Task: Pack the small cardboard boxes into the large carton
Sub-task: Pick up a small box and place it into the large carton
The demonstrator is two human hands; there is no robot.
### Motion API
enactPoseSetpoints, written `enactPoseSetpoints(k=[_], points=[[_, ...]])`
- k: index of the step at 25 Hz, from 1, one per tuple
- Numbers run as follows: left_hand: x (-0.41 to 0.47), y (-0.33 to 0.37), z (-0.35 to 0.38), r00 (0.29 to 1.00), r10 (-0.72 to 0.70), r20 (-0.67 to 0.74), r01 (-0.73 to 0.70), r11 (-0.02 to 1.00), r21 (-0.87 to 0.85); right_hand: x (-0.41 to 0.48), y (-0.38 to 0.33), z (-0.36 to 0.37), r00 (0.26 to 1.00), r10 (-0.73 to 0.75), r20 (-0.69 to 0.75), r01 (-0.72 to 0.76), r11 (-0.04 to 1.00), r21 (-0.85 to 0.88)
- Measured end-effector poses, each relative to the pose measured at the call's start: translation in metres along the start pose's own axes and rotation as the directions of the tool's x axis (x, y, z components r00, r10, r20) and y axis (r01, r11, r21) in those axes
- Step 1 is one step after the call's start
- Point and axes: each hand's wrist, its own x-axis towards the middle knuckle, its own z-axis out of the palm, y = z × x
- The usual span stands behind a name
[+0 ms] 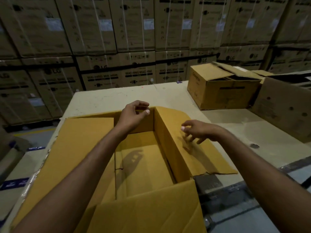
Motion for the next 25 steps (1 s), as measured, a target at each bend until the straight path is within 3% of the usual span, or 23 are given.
enactPoseSetpoints(k=[5,8,11,17,22,25], points=[[-0.022,-0.018,-0.043,0.983,-0.110,-0.148,0.101,0.992,-0.070,0.009,-0.053,0.030,0.969,-0.173,-0.177,0.225,0.913,0.340],[-0.041,-0.034,-0.076,0.952,-0.137,-0.273,0.145,0.989,0.007,0.032,-0.080,0.091,0.993,-0.118,0.029,0.087,0.859,0.505],[-0.068,-0.051,-0.111,0.912,-0.119,-0.392,0.203,0.963,0.179,0.047,-0.098,0.151,0.966,-0.082,0.245,-0.073,0.823,0.563],[-0.128,-0.079,-0.160,0.872,-0.150,-0.467,0.364,0.836,0.411,0.060,-0.125,0.207,0.938,-0.072,0.338,-0.169,0.757,0.631],[-0.167,-0.062,-0.184,0.840,-0.249,-0.482,0.438,0.835,0.333,0.056,-0.155,0.195,0.950,-0.208,0.231,-0.113,0.461,0.880],[-0.190,-0.035,-0.197,0.889,-0.245,-0.387,0.314,0.941,0.126,0.044,-0.192,0.187,0.898,-0.380,0.222,-0.078,0.358,0.930]])
